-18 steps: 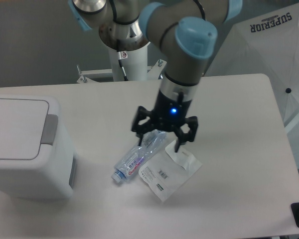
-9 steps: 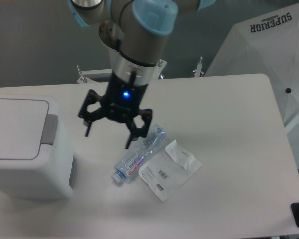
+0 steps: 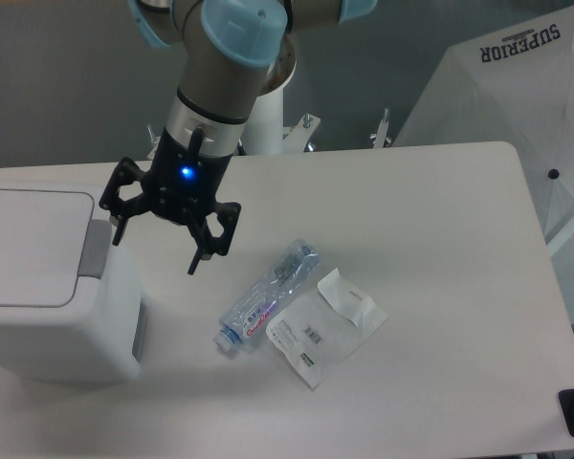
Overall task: Open the trash can
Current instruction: 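Move the open gripper across the table toward the trash can lid, then push the gripper fingers against the lid edge to flip it open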
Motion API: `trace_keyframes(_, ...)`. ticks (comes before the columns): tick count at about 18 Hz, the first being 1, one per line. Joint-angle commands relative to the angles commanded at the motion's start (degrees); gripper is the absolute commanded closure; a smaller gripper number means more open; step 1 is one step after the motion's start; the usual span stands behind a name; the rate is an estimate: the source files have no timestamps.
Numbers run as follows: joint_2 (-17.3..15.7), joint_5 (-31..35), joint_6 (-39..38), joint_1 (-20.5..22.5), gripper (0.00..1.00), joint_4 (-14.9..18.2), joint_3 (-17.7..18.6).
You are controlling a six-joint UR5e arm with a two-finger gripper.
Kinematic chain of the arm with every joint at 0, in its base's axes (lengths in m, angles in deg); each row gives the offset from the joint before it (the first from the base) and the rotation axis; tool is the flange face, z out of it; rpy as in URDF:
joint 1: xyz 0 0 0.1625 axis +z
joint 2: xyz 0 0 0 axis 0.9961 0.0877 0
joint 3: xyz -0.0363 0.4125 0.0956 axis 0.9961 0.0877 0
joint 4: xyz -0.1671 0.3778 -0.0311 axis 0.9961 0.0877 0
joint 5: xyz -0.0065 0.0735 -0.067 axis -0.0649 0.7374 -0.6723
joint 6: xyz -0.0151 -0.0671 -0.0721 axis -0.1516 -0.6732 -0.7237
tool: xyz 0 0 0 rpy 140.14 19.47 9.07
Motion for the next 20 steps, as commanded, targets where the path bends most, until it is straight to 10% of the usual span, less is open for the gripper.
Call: trace_keyframes(20,1.93,0.26,0.09,-0.97,0.0,-0.88,-0.79)
